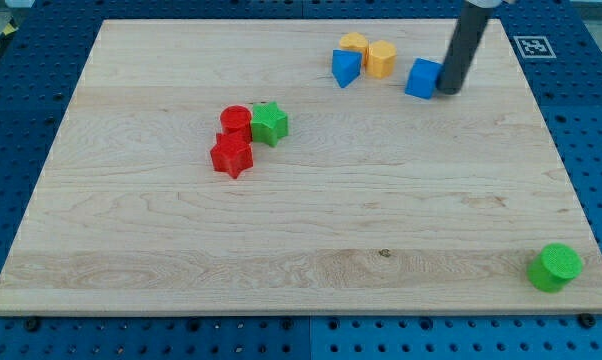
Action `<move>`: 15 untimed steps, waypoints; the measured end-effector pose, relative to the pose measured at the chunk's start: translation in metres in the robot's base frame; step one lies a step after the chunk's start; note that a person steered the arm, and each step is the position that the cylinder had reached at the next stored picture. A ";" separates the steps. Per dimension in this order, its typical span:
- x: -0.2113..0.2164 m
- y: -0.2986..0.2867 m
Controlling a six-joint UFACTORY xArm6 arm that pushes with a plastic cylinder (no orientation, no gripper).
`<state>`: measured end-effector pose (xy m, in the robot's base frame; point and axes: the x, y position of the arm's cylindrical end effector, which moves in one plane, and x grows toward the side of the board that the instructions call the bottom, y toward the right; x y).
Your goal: Slide the green circle to the bottom right of the green star
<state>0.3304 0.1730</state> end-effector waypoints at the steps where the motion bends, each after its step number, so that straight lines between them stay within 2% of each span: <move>1: -0.021 -0.035; 2: -0.025 -0.049; 3: 0.025 0.005; 4: 0.095 0.071; 5: 0.175 0.112; 6: 0.245 0.114; 7: 0.267 0.105; 8: 0.281 0.093; 9: 0.277 0.072; 10: 0.260 0.054; 12: 0.243 -0.019; 15: 0.192 -0.109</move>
<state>0.5225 0.0642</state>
